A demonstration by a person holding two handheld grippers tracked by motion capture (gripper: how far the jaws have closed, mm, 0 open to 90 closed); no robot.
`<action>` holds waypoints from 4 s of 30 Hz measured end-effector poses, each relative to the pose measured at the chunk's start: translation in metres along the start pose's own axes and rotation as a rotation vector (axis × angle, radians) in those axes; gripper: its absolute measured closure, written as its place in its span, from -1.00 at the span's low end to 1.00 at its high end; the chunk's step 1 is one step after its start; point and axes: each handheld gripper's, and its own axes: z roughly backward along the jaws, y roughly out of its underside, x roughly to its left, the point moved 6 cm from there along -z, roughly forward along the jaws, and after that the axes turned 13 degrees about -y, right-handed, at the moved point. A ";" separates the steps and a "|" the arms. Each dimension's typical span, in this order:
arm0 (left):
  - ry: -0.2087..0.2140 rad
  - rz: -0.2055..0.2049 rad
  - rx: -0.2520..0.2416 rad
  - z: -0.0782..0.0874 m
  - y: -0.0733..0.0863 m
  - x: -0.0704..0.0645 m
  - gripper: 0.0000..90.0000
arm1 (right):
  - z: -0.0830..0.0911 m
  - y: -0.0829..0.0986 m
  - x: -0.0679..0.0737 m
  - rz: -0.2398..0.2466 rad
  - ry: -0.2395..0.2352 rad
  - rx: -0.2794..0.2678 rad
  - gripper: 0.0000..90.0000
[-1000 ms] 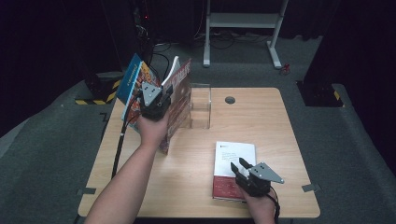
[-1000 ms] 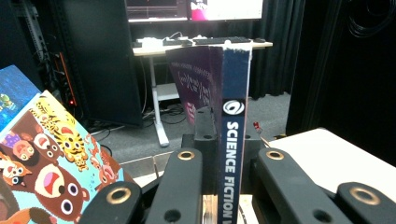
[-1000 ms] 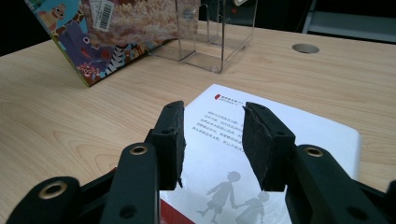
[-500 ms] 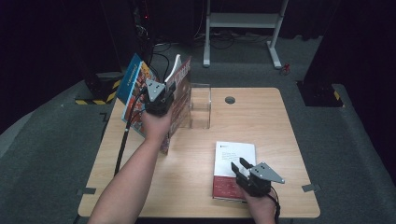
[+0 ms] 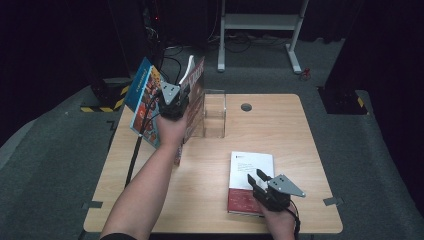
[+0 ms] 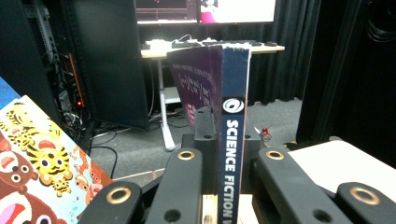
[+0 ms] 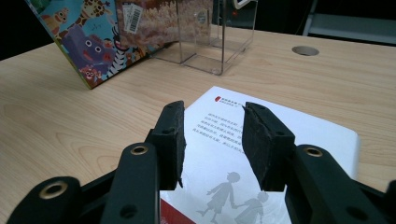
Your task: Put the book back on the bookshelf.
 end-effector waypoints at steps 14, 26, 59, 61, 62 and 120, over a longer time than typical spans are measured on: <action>0.000 0.039 -0.009 -0.007 0.012 0.002 0.86 | 0.000 0.001 -0.001 0.001 0.001 0.002 0.32; 0.006 0.068 -0.017 -0.005 0.021 0.006 0.86 | -0.001 0.002 0.001 -0.001 -0.002 0.012 0.32; 0.066 -0.061 0.030 0.014 0.041 -0.002 0.74 | -0.002 0.003 0.003 0.006 -0.001 0.015 0.31; 0.070 -0.063 0.033 0.014 0.041 -0.003 0.74 | -0.002 0.003 0.003 0.004 0.000 0.015 0.31; 0.071 -0.067 0.032 0.014 0.041 -0.003 0.74 | -0.002 0.003 0.003 0.004 0.000 0.015 0.31; -0.175 0.024 0.195 0.021 0.017 0.046 0.44 | -0.005 0.003 0.005 0.021 -0.004 0.022 0.31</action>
